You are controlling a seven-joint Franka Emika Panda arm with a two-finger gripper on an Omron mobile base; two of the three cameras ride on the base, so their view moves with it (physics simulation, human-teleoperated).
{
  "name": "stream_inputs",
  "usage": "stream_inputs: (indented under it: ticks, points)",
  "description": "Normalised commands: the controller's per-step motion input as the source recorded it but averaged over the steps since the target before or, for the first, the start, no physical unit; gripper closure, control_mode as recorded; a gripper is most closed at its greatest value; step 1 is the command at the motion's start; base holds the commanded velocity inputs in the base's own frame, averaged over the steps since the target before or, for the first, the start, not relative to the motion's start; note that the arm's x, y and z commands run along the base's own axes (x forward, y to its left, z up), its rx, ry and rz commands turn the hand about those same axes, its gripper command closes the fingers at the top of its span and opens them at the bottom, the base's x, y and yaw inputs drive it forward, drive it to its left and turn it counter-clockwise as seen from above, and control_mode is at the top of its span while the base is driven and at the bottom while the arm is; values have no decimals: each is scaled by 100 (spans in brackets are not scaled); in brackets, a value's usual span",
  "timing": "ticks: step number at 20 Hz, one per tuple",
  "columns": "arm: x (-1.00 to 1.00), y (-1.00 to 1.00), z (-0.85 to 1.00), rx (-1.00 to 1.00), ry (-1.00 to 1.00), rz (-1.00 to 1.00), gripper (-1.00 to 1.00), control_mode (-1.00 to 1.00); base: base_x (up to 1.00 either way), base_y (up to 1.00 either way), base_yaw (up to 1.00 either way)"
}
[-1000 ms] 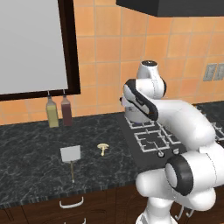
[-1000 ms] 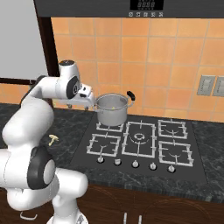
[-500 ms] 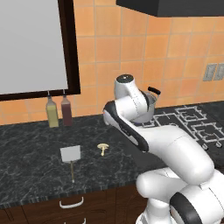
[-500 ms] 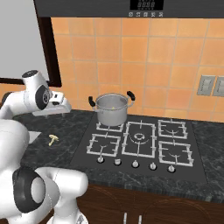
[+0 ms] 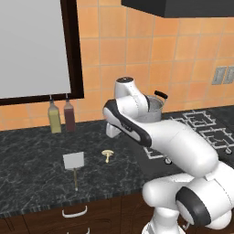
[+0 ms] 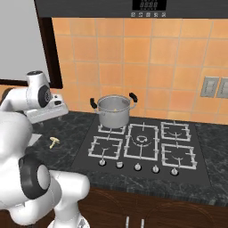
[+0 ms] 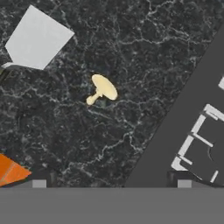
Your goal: Put the mushroom and lemon wedge in the pot. Retrieve the spatula and lightly stir the vegetables in the pot.
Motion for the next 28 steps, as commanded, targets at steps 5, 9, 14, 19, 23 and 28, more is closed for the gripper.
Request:
stream_inputs:
  ticks: [5,9,14,19,23,28]
  points:
    - [15,25,-26,0,18,32,-100,-100,0,0,0]
    - [22,29,-50,-4,0,15,-100,-100,0,0,0]
    - [26,23,-47,-1,0,5,-100,-100,0,0,0]
    - [14,19,-43,0,2,0,-100,-100,0,0,0]
    - [11,16,-30,0,0,0,-100,-100,0,0,0]
    - [19,-3,-20,0,0,1,-100,-100,0,0,0]
